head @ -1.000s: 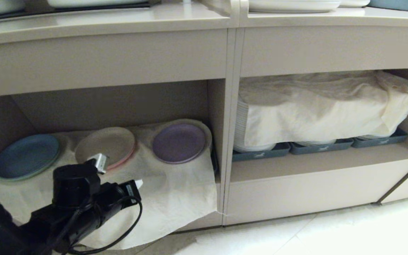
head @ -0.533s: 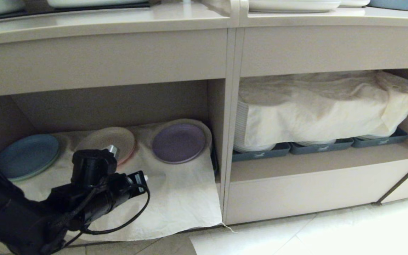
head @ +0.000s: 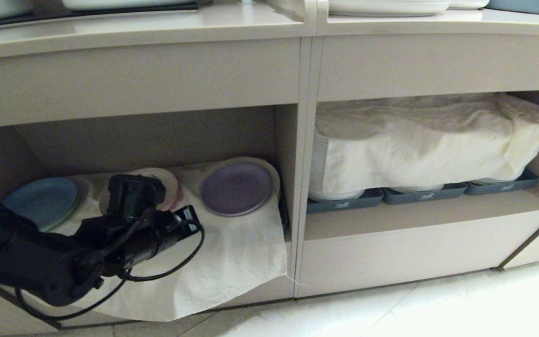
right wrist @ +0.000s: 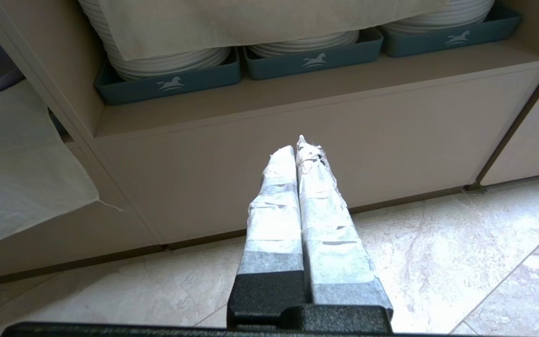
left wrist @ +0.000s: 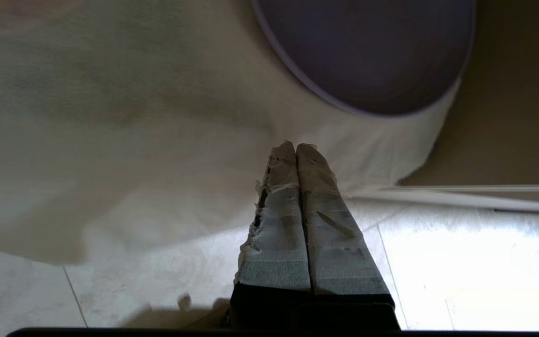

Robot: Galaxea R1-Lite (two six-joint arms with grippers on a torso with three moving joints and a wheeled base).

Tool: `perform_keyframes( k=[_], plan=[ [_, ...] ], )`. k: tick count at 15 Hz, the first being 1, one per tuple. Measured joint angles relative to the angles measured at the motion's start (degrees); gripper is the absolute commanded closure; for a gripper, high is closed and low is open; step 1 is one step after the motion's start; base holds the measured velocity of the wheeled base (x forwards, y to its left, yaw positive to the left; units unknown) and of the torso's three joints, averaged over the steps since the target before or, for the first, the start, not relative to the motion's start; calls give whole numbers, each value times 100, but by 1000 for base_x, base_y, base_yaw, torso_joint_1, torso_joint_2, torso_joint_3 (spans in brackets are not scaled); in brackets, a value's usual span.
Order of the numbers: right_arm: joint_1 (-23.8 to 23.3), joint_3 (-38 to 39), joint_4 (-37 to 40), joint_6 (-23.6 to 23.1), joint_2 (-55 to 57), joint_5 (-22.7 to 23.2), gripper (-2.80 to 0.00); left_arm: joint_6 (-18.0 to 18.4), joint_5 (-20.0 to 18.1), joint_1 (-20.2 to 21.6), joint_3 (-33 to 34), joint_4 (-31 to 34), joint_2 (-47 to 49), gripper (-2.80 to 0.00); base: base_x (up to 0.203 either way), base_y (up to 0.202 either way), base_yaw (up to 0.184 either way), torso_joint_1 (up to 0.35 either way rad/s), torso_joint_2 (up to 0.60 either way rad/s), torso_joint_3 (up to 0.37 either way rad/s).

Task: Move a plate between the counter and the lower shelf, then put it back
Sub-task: Pick up the plate in the cupboard

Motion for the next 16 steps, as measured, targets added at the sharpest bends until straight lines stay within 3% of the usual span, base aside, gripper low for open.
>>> perform_keyframes(
  k=[4,8,9,16],
  plan=[
    [0,0,0,0,0,-1,0,-303,96,-37,-138,0,158,0,0,0,0,0,0,0],
    [0,0,-2,1,0,-1,0,-334,93,-60,-250,4,283,0,0,0,0,0,0,0],
    [0,0,-2,1,0,0,0,-343,93,-60,-286,-7,325,-280,0,0,0,0,0,0],
    [0,0,2,1,0,-1,0,-378,233,-61,-669,10,660,-280,0,0,0,0,0,0]
  ],
)
